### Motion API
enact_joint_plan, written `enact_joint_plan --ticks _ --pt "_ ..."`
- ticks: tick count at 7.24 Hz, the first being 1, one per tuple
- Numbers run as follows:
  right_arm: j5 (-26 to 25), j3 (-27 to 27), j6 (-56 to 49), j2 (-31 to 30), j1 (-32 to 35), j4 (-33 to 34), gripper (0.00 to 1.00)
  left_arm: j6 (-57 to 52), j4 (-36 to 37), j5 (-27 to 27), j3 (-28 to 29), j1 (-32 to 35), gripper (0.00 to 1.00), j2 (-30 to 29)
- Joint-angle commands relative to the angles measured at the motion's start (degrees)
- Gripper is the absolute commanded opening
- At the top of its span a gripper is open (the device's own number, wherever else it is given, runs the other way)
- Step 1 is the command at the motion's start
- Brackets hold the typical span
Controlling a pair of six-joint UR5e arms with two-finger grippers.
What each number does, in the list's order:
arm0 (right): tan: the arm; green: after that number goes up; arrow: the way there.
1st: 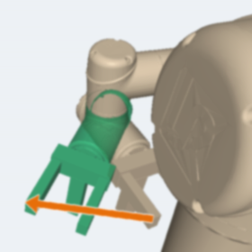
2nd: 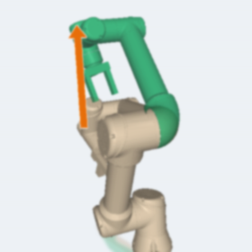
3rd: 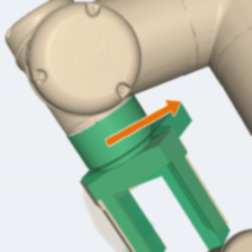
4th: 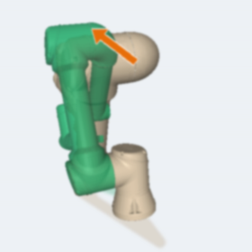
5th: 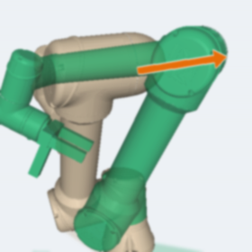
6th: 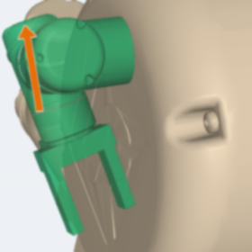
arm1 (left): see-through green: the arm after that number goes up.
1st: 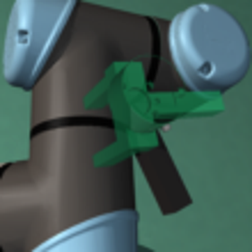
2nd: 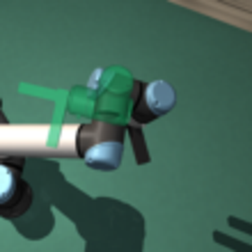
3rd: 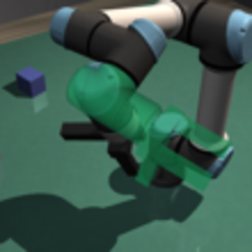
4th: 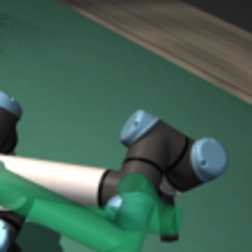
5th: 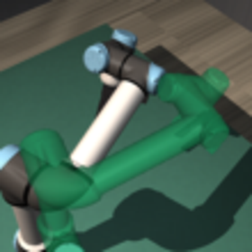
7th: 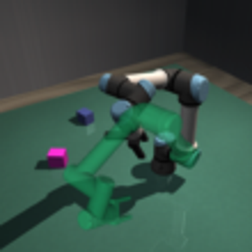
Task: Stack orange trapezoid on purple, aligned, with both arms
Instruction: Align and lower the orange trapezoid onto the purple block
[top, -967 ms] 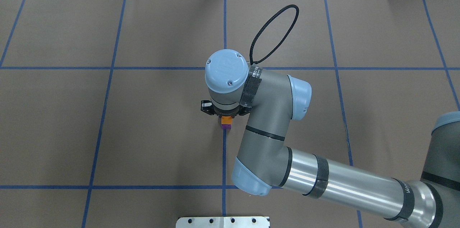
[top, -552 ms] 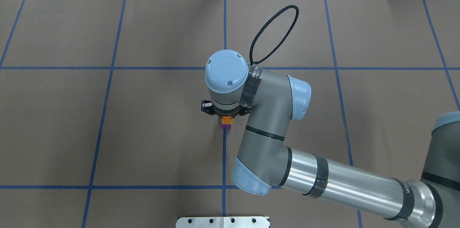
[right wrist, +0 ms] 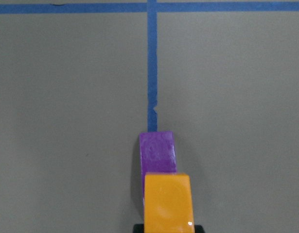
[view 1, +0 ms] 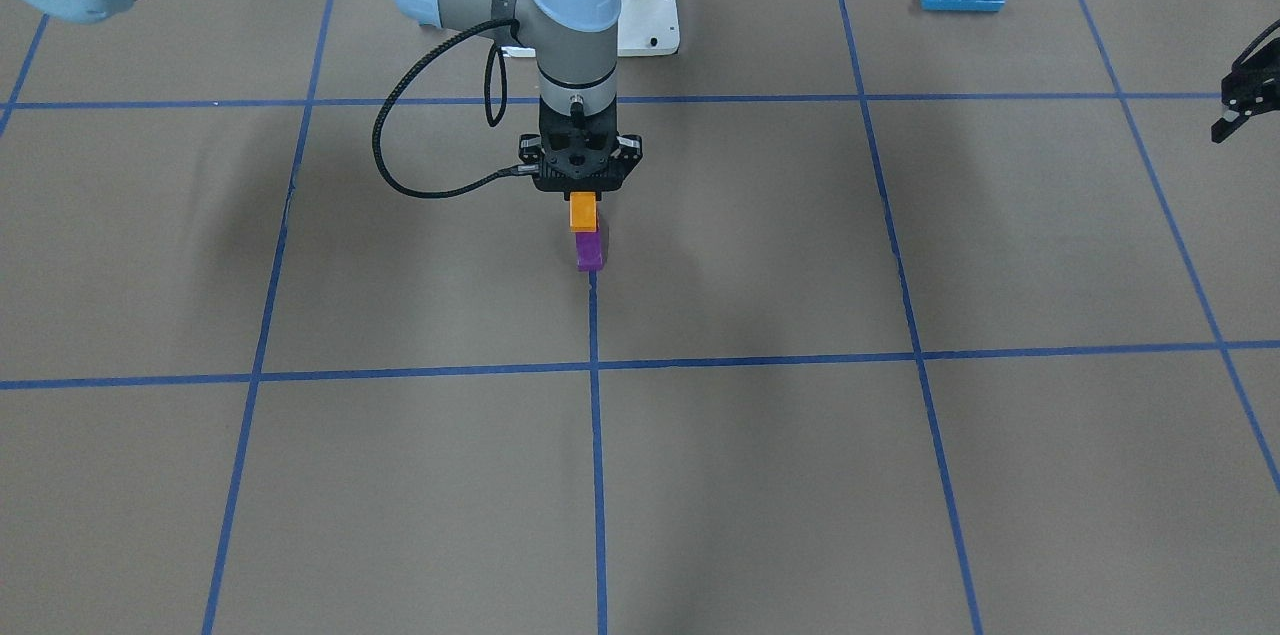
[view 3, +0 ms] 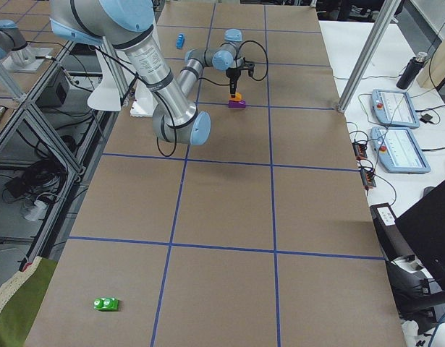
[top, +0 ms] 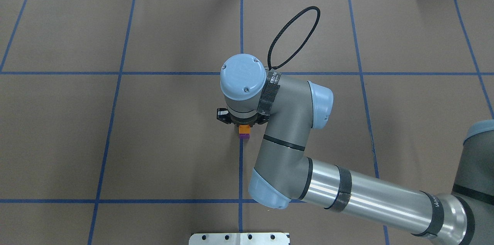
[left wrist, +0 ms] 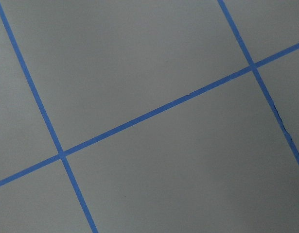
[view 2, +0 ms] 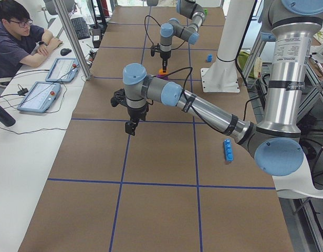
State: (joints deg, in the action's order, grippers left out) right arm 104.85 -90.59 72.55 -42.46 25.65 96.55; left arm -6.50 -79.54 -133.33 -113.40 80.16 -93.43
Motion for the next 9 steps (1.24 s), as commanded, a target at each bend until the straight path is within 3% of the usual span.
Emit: enact_joint_plan --ticks 1,9 --pt "-0.1 0.2 -0.7 0.0 -0.1 -0.1 0.00 0.0 0.0 0.1 0.0 0.0 1.00 -0.1" --pt "-1.2 0.2 -5.8 0.0 -0.4 -0.3 0.00 0.1 0.0 0.1 0.7 0.0 1.00 -0.8"
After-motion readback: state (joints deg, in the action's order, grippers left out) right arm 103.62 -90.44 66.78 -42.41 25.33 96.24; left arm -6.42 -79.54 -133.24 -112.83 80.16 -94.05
